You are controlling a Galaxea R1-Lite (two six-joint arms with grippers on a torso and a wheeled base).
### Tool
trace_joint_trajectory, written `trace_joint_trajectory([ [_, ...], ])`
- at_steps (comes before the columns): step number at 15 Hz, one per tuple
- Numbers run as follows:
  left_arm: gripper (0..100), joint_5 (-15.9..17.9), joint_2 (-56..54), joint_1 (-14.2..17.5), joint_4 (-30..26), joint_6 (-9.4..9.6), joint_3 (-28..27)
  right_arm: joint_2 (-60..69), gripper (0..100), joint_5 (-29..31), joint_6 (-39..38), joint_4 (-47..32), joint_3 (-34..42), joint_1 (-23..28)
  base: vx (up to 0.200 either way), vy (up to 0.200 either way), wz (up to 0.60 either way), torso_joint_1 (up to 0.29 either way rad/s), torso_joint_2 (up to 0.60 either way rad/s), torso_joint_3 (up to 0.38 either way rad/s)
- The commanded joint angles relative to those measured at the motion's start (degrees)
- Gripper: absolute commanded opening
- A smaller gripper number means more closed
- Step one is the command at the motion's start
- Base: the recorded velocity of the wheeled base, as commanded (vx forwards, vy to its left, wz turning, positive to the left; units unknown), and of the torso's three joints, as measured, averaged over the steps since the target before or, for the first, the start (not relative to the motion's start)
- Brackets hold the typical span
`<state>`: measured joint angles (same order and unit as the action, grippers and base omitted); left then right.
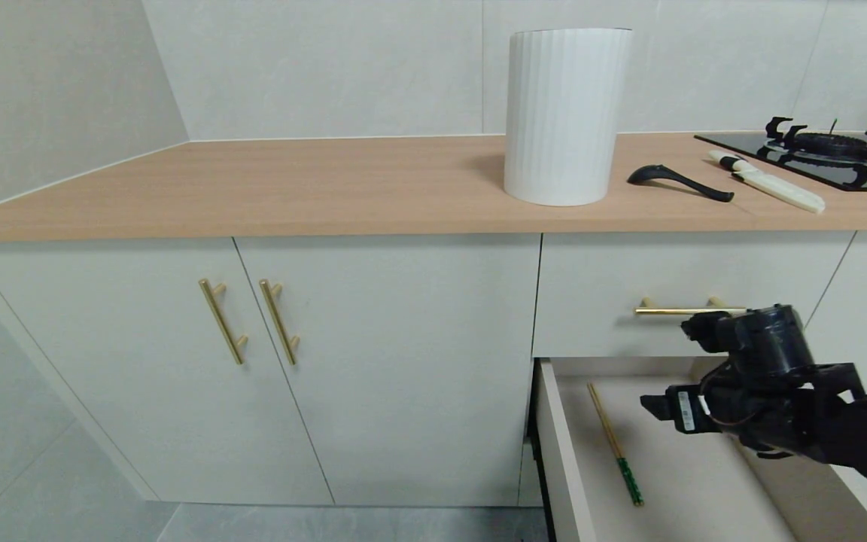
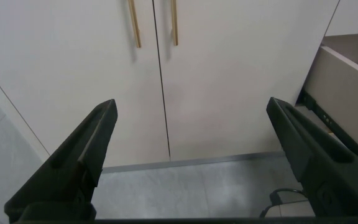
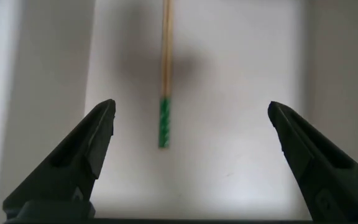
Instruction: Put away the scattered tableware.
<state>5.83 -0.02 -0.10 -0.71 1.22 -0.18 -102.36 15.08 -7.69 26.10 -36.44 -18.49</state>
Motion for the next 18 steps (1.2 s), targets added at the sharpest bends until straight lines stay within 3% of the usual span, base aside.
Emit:
trace_joint_trajectory([
  [1,100,-0.03,0.02,0.01,0.00,0.01,0.01,9.55,100,-0.14,2.16,0.09,1.11,1.88,0.000,0.000,0.00,0.000,0.00,0.000],
  [6,100,-0.03,0.02,0.01,0.00,0.01,0.01,15.62,100,0.04,4.53,0.09,1.19,2.15,0.000,0.000,0.00,0.003,-0.02,-0.004],
  [10,100,-0.03,0.02,0.01,0.00,0.01,0.01,17.81,100,-0.05,5.41,0.09,1.11,3.46,0.000,0.000,0.00,0.069,-0.25,-0.249],
  [18,100,-0.03,0.02,0.01,0.00,0.01,0.01,17.81,100,-0.05,5.93,0.09,1.19,3.64,0.000,0.000,0.00,0.181,-0.50,-0.290],
])
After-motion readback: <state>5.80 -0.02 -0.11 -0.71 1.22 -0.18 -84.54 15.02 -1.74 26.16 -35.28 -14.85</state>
